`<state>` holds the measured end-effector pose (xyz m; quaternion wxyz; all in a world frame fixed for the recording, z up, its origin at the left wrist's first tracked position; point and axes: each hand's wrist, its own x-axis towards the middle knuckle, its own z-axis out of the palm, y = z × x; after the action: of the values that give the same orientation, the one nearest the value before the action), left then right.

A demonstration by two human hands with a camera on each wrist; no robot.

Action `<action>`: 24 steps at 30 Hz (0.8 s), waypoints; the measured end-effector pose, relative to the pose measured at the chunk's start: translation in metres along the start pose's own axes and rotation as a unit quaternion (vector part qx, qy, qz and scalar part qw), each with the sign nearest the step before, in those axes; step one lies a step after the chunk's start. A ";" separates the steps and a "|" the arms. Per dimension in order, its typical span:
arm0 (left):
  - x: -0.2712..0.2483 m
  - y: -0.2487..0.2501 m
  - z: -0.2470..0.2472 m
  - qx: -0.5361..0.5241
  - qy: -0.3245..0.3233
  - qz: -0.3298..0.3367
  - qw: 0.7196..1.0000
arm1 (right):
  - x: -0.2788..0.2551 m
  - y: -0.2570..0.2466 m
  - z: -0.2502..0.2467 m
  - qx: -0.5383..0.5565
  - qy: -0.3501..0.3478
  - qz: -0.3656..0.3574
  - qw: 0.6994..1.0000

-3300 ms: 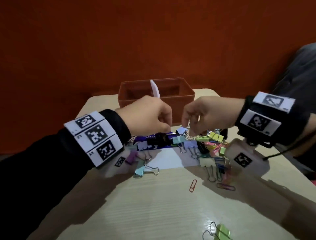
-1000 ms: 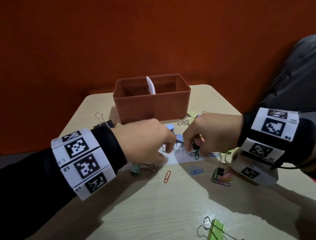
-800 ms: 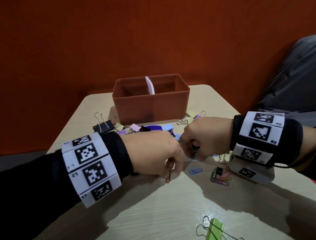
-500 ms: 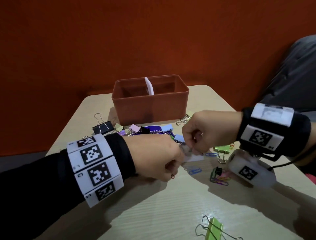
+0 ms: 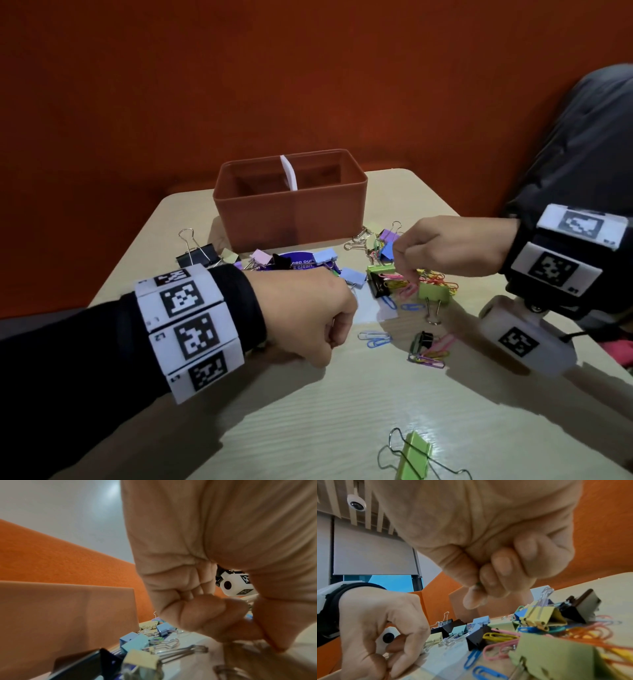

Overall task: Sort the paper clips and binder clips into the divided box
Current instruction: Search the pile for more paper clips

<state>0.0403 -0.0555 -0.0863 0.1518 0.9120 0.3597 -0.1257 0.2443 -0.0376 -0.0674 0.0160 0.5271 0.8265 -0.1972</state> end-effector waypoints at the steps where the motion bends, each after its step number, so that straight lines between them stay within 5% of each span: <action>1: 0.001 0.001 0.000 0.004 -0.002 0.002 1.000 | -0.002 0.000 0.002 -0.005 0.006 -0.005 1.000; 10: -0.002 -0.014 -0.010 0.029 0.091 -0.026 0.995 | 0.010 -0.024 0.015 -0.128 -0.033 -0.093 0.987; 18: -0.002 -0.021 -0.014 0.012 0.117 -0.031 0.993 | 0.000 -0.018 0.017 -0.057 -0.034 -0.100 0.993; 24: 0.004 -0.013 -0.014 0.007 0.106 -0.002 0.994 | -0.002 -0.021 0.012 -0.124 -0.032 -0.075 0.989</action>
<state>0.0360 -0.0390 -0.0767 0.1060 0.9205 0.3748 -0.0310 0.2242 -0.0513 -0.0717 0.0927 0.4507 0.8810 -0.1102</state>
